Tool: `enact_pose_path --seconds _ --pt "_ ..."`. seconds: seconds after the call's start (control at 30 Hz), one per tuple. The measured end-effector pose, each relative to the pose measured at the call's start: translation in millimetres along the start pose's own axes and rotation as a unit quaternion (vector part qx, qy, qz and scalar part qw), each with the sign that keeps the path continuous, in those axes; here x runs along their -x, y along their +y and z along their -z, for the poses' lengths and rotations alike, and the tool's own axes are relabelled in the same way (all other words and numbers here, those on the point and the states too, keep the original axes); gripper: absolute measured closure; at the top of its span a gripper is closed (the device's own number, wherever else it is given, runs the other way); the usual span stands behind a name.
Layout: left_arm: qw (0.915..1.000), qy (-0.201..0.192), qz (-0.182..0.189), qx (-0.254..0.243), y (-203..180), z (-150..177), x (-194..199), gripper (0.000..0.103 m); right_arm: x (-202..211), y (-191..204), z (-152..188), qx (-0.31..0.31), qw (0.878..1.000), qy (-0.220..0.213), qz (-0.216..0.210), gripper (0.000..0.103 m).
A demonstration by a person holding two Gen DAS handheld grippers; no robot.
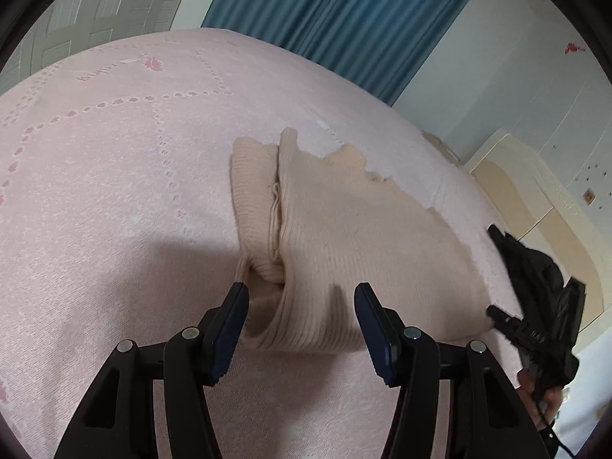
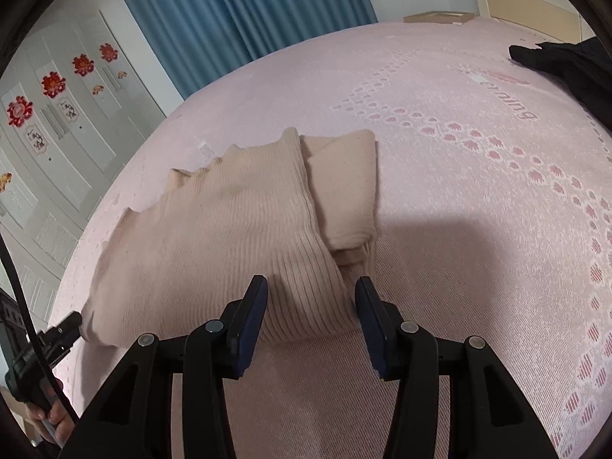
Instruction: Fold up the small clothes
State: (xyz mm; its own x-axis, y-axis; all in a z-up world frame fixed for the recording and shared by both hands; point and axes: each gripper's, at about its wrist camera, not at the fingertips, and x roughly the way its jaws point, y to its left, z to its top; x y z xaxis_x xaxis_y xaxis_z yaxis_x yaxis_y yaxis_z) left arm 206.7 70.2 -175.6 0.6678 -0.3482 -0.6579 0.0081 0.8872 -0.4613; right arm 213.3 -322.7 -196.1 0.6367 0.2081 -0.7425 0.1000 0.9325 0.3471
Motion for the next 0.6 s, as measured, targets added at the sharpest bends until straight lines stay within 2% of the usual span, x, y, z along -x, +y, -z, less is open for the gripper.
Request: enact_pose_path --seconds 0.07,0.17,0.23,0.27,0.33,0.37,0.47,0.6 --pt "1.0 -0.003 -0.003 -0.001 -1.6 -2.0 -2.7 0.056 -2.0 -1.2 -0.8 -0.006 1.0 0.005 -0.009 0.055" --pt "0.9997 0.018 0.013 -0.005 -5.2 -3.0 -12.3 0.065 -2.4 2.8 -1.3 0.003 1.0 0.001 -0.015 0.055" --pt "0.9998 0.021 0.002 -0.007 -6.7 -3.5 -17.3 0.069 -6.4 6.9 -1.4 0.011 1.0 0.005 -0.008 0.055" --pt "0.9997 0.022 -0.002 -0.006 -6.2 -4.4 -19.0 0.072 -9.2 8.4 -1.5 0.014 1.0 0.008 -0.003 0.059" --pt "0.9998 0.019 0.0 0.005 -2.4 -6.9 -19.0 0.09 -13.0 10.5 -1.6 0.019 1.0 0.014 -0.005 0.081" --pt "0.9997 0.016 0.007 0.015 1.6 -7.8 -17.2 0.094 -13.0 10.6 -2.0 0.021 1.0 0.014 -0.01 0.09" --pt "0.9983 0.008 0.04 0.042 11.2 -8.6 -9.3 0.095 -5.2 10.6 -0.4 0.031 0.999 0.0 -0.02 0.094" --pt "0.9966 0.013 0.056 0.059 18.4 1.6 0.4 0.096 10.4 4.0 4.0 0.031 0.998 -0.009 -0.047 0.096"
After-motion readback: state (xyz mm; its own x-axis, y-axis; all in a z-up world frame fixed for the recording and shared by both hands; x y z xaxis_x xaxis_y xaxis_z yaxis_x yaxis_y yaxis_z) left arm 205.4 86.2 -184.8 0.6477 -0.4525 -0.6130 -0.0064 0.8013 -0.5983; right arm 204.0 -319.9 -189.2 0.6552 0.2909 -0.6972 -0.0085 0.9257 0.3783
